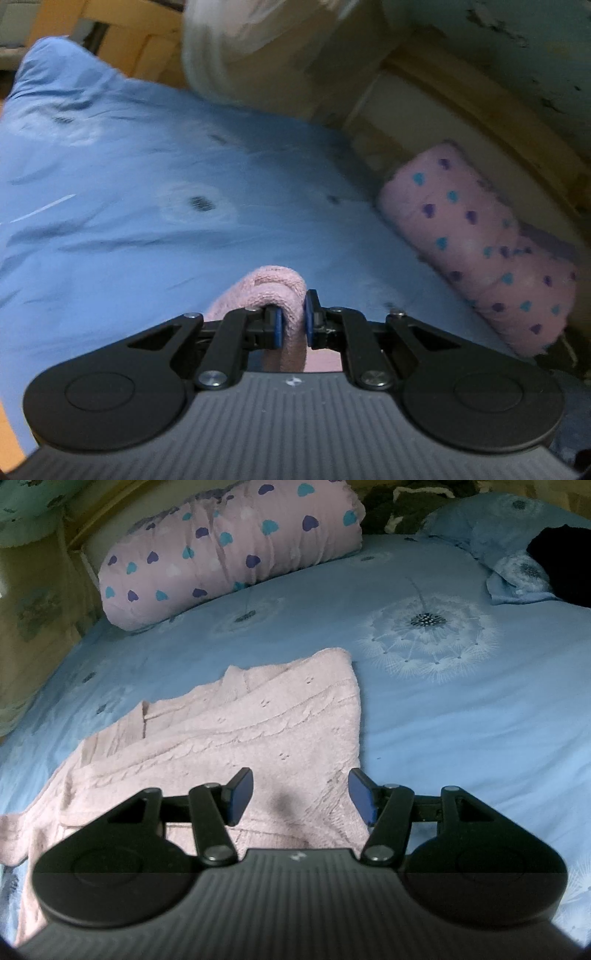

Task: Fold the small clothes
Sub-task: 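Close the left tool on the other sleeve's cuff and lift it, then lay the held sleeve across the cardigan body and open the left tool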

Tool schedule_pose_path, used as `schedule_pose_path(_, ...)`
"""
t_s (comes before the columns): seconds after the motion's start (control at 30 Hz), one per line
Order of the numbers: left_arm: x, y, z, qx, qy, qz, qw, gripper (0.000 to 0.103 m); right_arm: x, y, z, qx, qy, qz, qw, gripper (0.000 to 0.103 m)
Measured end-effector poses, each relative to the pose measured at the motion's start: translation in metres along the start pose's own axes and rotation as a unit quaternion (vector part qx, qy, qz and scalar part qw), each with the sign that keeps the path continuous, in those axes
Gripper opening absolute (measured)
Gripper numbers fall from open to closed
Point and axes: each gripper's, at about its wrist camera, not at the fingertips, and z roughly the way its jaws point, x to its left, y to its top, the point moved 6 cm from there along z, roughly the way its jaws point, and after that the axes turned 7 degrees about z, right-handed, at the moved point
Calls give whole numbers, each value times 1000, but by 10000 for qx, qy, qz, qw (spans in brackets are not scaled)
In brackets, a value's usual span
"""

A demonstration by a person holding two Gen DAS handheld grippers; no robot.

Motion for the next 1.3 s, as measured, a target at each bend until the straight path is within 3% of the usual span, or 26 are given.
schedule_pose_path(0.2, -77, 10, -11, -144, -567, 520, 9969, 14, -2, 1, -1, -15, -5, 42, 10000, 60)
schedule_pose_path(0.43, -161, -5, -17, -89, -1214, 944, 9881, 14, -3, 5, -5, -91, 11, 51, 9999, 60)
schedule_pose_path(0.8, -249, -35, -14, -13, -1700, 1042, 9799, 13, -8, 14, -9, -202, -16, 134, 9997, 60)
schedule_pose_path(0.93, -282, -63, -12, -13, -1803, 1179, 9765, 13, -11, 16, -10, -224, -12, 195, 9996, 60)
schedule_pose_path(1.07, -316, -107, 2, 272, -1863, 1566, 9696, 13, -13, 18, -11, -247, 7, 251, 9994, 60)
schedule_pose_path(1.3, -348, -194, 28, 905, -1728, 2561, 9468, 14, -17, 23, -14, -289, 33, 395, 9988, 60)
